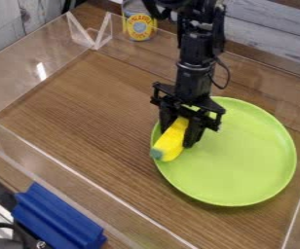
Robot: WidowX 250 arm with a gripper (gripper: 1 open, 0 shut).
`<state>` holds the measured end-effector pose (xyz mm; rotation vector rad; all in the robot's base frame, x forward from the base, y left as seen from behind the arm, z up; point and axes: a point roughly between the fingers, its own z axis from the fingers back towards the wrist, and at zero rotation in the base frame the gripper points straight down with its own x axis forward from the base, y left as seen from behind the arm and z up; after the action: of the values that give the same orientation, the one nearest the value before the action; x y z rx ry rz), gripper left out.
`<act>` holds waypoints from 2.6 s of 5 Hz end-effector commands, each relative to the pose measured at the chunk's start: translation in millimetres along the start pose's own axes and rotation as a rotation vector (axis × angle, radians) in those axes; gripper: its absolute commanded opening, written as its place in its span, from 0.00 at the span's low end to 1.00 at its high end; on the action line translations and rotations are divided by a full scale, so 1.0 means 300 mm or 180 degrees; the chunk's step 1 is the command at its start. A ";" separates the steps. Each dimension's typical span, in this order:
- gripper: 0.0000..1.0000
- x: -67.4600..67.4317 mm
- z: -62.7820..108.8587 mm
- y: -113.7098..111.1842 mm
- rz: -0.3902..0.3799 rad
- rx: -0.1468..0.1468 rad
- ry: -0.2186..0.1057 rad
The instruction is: Remove the banana from inside the green plate and put it on the table
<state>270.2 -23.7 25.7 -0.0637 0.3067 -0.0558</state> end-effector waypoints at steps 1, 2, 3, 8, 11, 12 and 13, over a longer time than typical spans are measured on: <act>0.00 -0.003 0.081 0.010 -0.0012 0.0026 -0.0161; 0.00 -0.014 0.100 0.016 -0.0019 0.0033 -0.0128; 0.00 -0.025 0.121 0.022 -0.0025 0.0041 -0.0099; 0.00 -0.101 0.309 0.178 0.0068 0.0181 -0.0239; 0.00 -0.123 0.293 0.370 0.0098 0.0261 -0.0287; 0.00 -0.115 0.264 0.411 0.0102 0.0281 -0.0289; 0.00 -0.104 0.235 0.451 0.0084 0.0303 -0.0306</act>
<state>263.4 112.5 79.1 0.0098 0.2535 -0.0445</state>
